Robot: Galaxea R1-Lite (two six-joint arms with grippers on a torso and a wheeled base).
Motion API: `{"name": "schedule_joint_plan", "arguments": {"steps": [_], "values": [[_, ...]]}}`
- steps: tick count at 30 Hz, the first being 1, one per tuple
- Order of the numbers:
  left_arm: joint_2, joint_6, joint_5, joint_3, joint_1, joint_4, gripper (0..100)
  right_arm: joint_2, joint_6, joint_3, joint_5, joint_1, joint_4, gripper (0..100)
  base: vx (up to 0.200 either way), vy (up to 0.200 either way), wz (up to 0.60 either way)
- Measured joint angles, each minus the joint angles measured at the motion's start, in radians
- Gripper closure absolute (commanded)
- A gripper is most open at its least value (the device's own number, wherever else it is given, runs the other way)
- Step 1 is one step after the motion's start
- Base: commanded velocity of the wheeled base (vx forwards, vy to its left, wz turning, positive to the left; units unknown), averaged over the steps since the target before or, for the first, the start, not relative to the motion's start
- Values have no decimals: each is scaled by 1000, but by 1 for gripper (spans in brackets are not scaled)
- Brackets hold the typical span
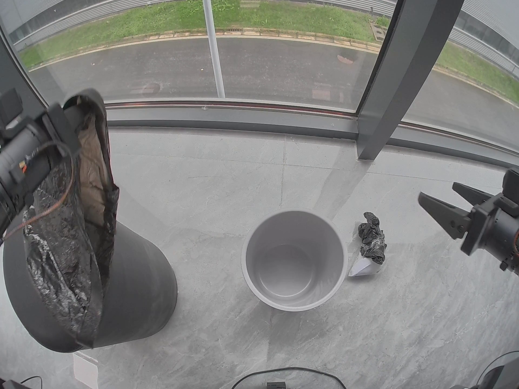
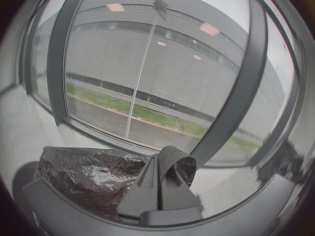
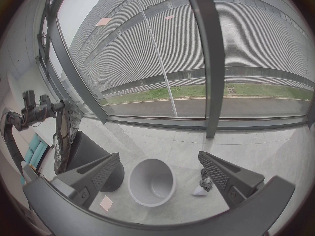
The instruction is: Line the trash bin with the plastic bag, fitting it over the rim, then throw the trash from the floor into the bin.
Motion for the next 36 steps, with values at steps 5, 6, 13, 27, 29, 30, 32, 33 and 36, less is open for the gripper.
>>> {"name": "schedule_joint_plan", "arguments": {"steps": [5, 6, 13, 27, 29, 30, 32, 33, 36], "values": [[35, -251, 3, -185, -31, 134, 100, 166, 3, -81, -73, 121, -91, 0, 0, 0, 0], [40, -274, 3, -206, -35, 155, 100, 192, 3, -89, -79, 133, -114, 0, 0, 0, 0], [88, -457, -11, -335, -109, 266, 100, 414, 20, -132, -111, 231, -294, 0, 0, 0, 0], [120, -594, -74, -435, -283, 329, 100, 609, 64, -178, -116, 311, -357, 0, 0, 0, 0], [119, -600, -77, -437, -294, 330, 100, 623, 64, -180, -115, 325, -359, 0, 0, 0, 0], [119, -605, -79, -437, -298, 330, 100, 629, 65, -180, -116, 331, -359, 0, 0, 0, 0], [116, -615, -80, -437, -308, 332, 100, 642, 65, -184, -116, 343, -359, 0, 0, 0, 0], [113, -618, -81, -437, -314, 332, 100, 649, 64, -187, -116, 349, -359, 0, 0, 0, 0], [105, -623, -89, -437, -331, 332, 100, 675, 64, -200, -117, 370, -359, 0, 0, 0, 0]]}}
